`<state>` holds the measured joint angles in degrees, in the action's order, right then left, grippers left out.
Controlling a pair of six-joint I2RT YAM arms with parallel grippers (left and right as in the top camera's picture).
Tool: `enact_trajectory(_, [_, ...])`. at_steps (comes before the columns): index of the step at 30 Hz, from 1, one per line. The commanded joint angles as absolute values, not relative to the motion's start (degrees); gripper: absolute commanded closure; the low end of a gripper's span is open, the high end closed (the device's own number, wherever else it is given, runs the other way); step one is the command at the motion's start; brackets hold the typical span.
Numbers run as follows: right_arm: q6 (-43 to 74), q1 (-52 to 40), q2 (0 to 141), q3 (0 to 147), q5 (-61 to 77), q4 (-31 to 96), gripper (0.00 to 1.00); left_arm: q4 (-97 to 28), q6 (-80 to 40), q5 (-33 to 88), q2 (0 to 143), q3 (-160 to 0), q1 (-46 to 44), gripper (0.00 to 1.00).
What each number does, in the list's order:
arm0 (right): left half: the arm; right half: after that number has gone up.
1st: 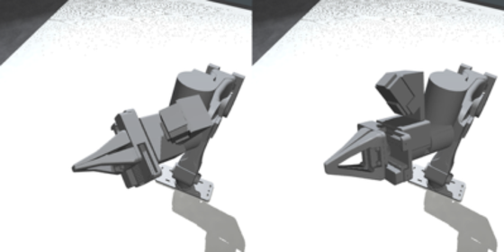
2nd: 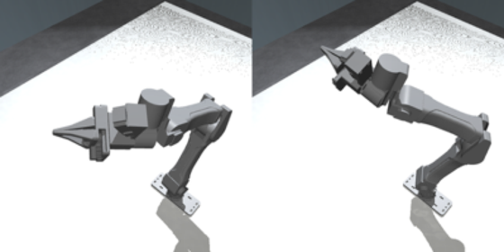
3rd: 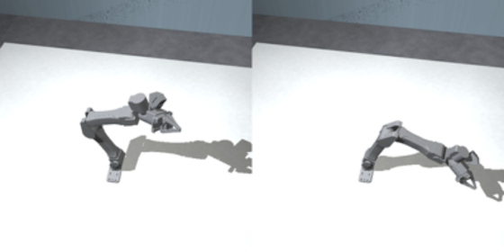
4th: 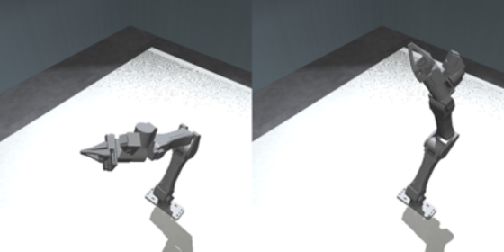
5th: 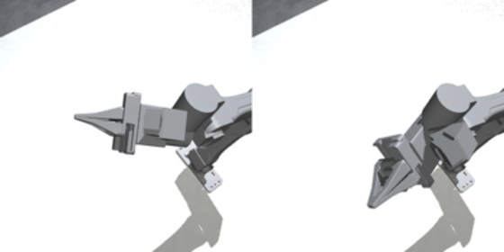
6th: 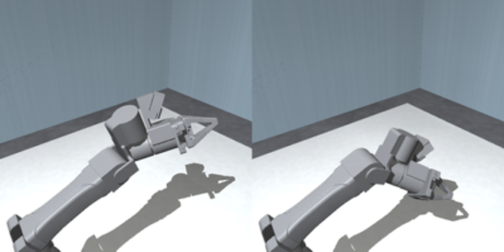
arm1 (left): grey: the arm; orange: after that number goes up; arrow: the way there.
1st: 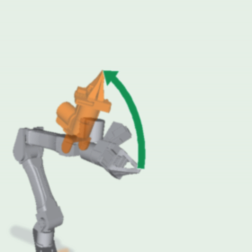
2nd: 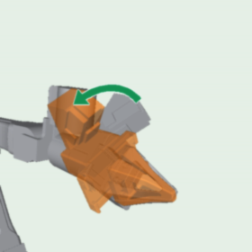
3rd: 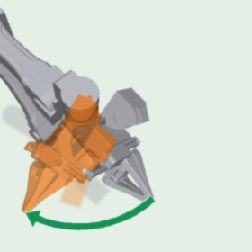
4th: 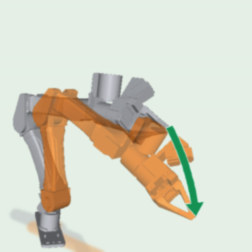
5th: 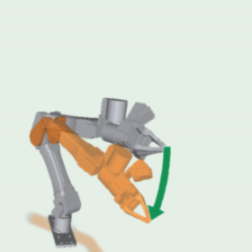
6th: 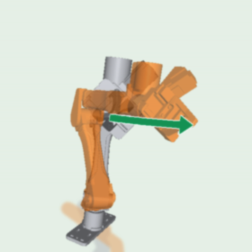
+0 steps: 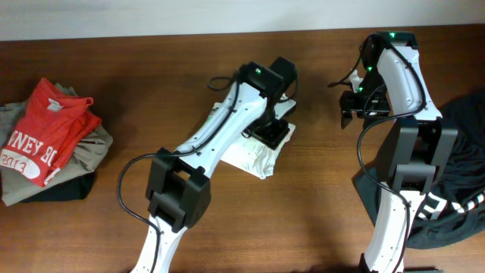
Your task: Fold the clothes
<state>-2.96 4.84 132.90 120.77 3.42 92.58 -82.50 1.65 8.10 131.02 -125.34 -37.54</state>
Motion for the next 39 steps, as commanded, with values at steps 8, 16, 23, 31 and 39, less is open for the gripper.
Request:
enact_trajectory(8, [-2.5, 4.5, 131.3, 121.7, 4.3, 92.4, 0.36, -83.7, 18.8, 27.6, 142.0, -134.7, -9.2, 0.06])
enact_trajectory(16, [-2.5, 4.5, 131.3, 121.7, 4.3, 92.3, 0.36, -88.4, 28.4, 39.7, 157.3, -134.7, -10.9, 0.75])
enact_trajectory(23, [-2.7, 4.5, 131.3, 121.7, 4.2, 92.4, 0.36, -91.3, 22.0, 32.2, 156.6, -139.3, -3.6, 1.00])
enact_trajectory(31, [-2.7, 4.5, 131.3, 121.7, 4.2, 92.6, 0.36, -95.2, 13.6, 15.6, 152.0, -157.1, 4.6, 0.62])
enact_trajectory(39, [-10.3, 3.3, 131.3, 121.7, 13.8, 91.5, 0.35, -96.7, 3.6, 4.7, 147.6, -161.7, 3.3, 0.01])
